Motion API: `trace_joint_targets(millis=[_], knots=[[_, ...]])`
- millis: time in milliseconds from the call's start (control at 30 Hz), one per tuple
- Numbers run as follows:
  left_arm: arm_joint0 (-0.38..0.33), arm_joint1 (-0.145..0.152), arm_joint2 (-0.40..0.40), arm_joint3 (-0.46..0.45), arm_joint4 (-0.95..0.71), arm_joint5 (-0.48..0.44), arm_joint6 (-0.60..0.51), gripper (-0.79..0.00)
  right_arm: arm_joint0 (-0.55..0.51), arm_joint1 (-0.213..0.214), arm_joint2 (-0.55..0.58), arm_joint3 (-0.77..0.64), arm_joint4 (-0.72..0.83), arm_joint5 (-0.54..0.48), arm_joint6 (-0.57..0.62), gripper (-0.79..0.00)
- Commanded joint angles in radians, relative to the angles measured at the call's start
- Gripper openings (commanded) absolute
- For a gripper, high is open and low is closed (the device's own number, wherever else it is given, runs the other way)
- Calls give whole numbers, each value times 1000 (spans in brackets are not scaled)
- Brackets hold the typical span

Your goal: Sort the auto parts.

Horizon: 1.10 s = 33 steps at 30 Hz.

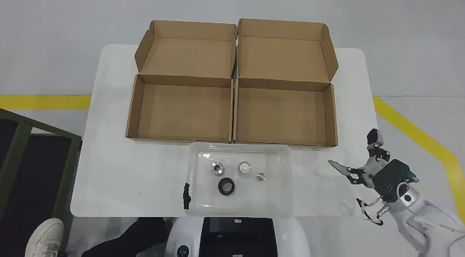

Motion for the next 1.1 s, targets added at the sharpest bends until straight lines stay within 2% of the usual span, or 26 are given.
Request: trace_joint_targets(millis=[0, 400, 633, 1067], knots=[[0, 0, 0, 0, 0, 0, 0, 0, 12, 0, -34, -10, -18, -5, 36, 0], [0, 0, 0, 0, 0, 0, 0, 0, 39, 4, -194, -88, -52, -89, 102, 0], [0, 0, 0, 0, 0, 0, 0, 0, 85, 6, -296, -148, -11, -157, 269, 0], [0, 0, 0, 0, 0, 0, 0, 0, 191, -1, -487, -176, 67, -133, 538, 0]])
